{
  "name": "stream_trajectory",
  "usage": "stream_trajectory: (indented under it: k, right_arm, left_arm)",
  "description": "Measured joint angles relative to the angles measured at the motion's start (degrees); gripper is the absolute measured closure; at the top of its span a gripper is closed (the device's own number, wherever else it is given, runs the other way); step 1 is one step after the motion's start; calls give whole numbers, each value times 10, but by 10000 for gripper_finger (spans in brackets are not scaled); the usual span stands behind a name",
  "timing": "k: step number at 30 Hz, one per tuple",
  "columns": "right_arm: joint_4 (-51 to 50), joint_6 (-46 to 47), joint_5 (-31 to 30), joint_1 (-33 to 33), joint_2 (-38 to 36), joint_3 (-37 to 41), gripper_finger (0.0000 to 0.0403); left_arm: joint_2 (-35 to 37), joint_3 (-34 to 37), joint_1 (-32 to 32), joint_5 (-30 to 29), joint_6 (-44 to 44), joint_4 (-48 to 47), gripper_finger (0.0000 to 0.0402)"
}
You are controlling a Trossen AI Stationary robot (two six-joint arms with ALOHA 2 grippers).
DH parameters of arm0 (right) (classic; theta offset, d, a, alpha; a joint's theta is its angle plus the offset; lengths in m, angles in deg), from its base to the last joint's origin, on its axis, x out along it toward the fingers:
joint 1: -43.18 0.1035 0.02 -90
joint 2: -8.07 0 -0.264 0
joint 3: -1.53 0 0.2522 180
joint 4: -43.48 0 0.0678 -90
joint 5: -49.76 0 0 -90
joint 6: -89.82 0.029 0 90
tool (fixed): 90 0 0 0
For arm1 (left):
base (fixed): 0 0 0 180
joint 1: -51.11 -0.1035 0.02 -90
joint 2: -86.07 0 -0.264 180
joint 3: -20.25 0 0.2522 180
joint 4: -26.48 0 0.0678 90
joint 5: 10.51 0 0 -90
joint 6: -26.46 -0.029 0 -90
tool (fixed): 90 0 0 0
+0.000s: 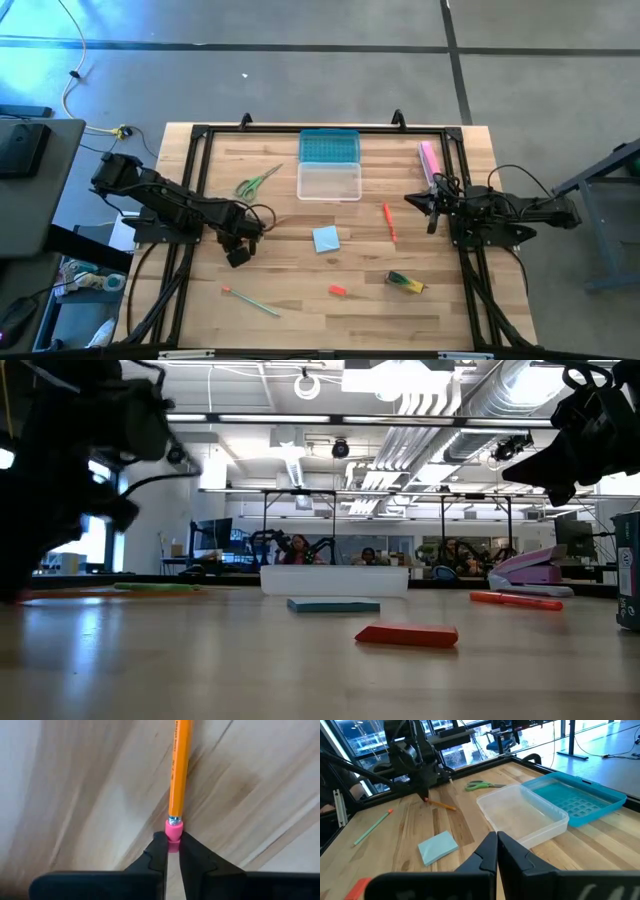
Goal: Pack school essentials
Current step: Put the orange pencil into the supply box
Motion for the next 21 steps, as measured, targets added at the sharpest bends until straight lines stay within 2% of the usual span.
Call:
stream_trajectory:
  k: [6,12,16,21]
  right_arm:
    - [0,0,0,0,0,0,402]
    - [0,0,0,0,0,0,402]
    - [0,0,0,0,0,0,402]
    - [0,0,0,0,0,0,402]
  left_arm:
    - [11,-64,0,-28,-2,0,372]
    - [13,-145,-23,-101,-43,10,374]
    - [13,-188,-74,-132,-106,65,372]
    - [0,-232,-160,-112,-195,143,374]
